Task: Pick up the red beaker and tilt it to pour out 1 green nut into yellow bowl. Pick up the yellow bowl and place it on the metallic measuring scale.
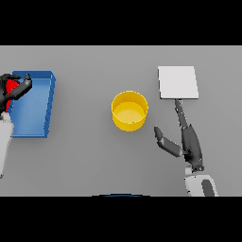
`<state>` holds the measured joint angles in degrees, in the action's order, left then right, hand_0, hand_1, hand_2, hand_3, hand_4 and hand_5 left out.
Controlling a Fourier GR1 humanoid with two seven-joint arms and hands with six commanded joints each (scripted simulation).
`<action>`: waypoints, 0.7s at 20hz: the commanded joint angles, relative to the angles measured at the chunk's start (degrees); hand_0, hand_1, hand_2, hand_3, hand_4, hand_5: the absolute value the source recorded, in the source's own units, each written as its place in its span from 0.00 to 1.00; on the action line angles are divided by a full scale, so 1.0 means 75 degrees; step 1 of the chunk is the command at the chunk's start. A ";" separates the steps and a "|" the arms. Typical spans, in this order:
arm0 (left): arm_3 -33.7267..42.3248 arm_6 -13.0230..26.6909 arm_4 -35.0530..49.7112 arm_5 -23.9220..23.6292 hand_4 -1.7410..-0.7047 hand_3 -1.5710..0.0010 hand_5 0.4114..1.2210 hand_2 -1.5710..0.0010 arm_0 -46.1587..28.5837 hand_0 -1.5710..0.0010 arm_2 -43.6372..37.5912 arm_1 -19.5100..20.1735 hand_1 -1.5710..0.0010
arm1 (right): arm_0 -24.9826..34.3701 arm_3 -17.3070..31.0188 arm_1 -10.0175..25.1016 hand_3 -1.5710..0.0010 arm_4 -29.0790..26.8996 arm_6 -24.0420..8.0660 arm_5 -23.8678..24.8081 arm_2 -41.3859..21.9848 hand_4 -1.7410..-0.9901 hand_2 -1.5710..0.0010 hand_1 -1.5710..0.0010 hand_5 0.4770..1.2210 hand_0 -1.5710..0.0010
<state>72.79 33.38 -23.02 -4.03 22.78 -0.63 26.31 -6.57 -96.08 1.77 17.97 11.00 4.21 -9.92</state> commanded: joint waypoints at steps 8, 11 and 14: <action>-0.0473 -0.0742 -0.0098 0.0032 0.93 0.95 0.30 0.94 0.0009 0.93 0.0114 0.0053 0.95 | 0.0116 -0.0140 0.0310 1.00 0.0236 -0.0536 -0.0069 0.0019 0.96 1.00 1.00 0.22 1.00; -0.0377 -0.0806 -0.0184 -0.0059 0.95 0.97 0.31 0.97 0.0072 0.97 0.0185 0.0015 0.97 | 0.0797 0.0011 0.0960 1.00 0.0591 -0.0719 -0.0782 -0.0273 0.96 1.00 1.00 0.26 1.00; -0.0347 -0.0854 -0.0123 -0.0022 0.96 0.99 0.31 0.99 0.0140 0.98 0.0186 -0.0013 0.99 | 0.1590 0.0280 0.1857 1.00 0.1325 -0.1014 -0.1486 -0.0641 0.86 1.00 1.00 0.27 1.00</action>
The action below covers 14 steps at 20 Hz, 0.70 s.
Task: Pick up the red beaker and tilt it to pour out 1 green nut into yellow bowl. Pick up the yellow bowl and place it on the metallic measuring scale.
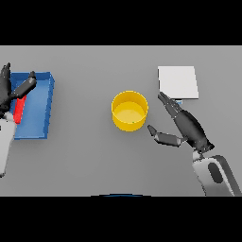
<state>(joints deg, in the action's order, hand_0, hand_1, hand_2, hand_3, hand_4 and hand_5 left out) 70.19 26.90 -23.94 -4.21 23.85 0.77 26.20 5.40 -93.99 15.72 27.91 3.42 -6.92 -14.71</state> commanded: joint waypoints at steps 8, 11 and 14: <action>-0.0025 -0.0011 -0.0040 0.0020 0.97 1.00 0.35 1.00 -0.0155 1.00 0.0042 0.0050 1.00 | 0.2223 0.1071 0.1139 1.00 0.1768 0.0584 -0.1313 -0.1483 0.69 1.00 1.00 0.28 1.00; -0.0003 0.0059 -0.0034 0.0066 0.96 1.00 0.36 1.00 -0.0149 1.00 0.0028 0.0103 1.00 | 0.2873 0.1491 0.1306 1.00 0.2384 0.0771 -0.1691 -0.2102 0.69 1.00 1.00 0.30 1.00; -0.0013 -0.0068 -0.0020 0.0054 0.96 1.00 0.36 1.00 -0.0177 1.00 -0.0002 0.0154 1.00 | 0.3329 0.2002 0.1220 1.00 0.2714 0.0895 -0.1851 -0.2494 0.70 1.00 1.00 0.32 1.00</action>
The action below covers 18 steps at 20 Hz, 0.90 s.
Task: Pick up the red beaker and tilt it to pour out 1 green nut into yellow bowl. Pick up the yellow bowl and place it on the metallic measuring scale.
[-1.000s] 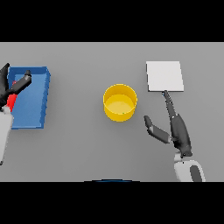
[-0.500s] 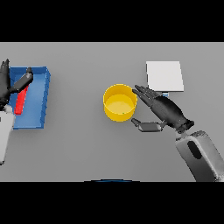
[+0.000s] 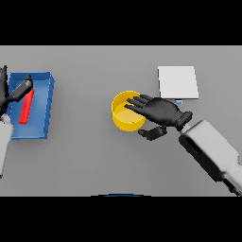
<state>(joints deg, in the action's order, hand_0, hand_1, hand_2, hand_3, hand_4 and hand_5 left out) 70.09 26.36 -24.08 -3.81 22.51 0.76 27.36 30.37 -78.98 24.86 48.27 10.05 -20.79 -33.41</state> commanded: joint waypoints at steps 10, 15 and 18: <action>0.0017 0.0064 -0.0025 -0.0025 0.96 1.00 0.35 1.00 0.0036 1.00 -0.0006 0.0023 1.00 | 0.1110 0.1323 -0.0574 1.00 0.0323 0.0149 -0.0702 -0.0736 0.64 1.00 1.00 0.34 1.00; -0.0052 0.0018 0.0089 0.0028 0.96 1.00 0.36 1.00 0.0087 1.00 -0.0093 0.0053 1.00 | 0.1413 0.1960 -0.0833 1.00 0.0437 0.0116 -0.0811 -0.0931 0.63 1.00 1.00 0.35 1.00; -0.0158 0.0045 0.0138 0.0104 0.96 1.00 0.35 1.00 0.0112 1.00 -0.0131 0.0093 1.00 | 0.1375 0.1945 -0.0818 0.98 0.0362 0.0086 -0.1133 -0.0961 0.61 1.00 1.00 0.36 1.00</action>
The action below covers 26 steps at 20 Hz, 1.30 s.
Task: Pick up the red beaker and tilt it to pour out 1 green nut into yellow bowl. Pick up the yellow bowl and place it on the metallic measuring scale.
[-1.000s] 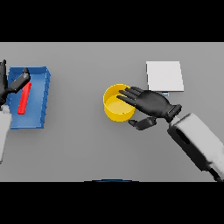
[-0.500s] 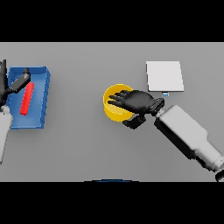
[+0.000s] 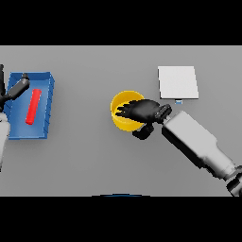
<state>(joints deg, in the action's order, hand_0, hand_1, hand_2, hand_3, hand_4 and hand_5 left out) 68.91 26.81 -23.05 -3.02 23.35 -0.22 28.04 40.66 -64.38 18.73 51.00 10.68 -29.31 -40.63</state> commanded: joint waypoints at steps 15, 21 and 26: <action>0.0197 -0.0081 -0.0122 -0.0020 0.96 1.00 0.34 1.00 -0.0133 1.00 0.0077 0.0075 1.00 | 0.0035 0.0077 0.0012 0.19 -0.0411 -0.0258 -0.0533 0.0034 0.08 0.20 0.10 0.94 0.10; 0.0037 -0.0097 -0.0153 -0.0024 0.98 1.00 0.34 1.00 0.0012 1.00 0.0077 0.0093 1.00 | 0.0021 -0.0243 0.0150 0.11 -0.0583 -0.0176 -0.0489 0.0051 0.02 0.17 0.03 0.99 0.03; 0.0214 -0.0108 -0.0132 -0.0027 0.97 1.00 0.34 1.00 -0.0147 1.00 0.0092 0.0067 1.00 | 0.0158 -0.0849 0.0427 0.19 -0.0816 -0.0556 -0.0905 0.0441 0.01 0.11 0.01 1.00 0.01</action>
<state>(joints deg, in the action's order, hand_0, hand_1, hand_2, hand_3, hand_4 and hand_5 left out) 70.51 26.07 -24.04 -3.22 22.23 0.46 28.56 41.87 -70.75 21.96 44.86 6.54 -36.10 -37.31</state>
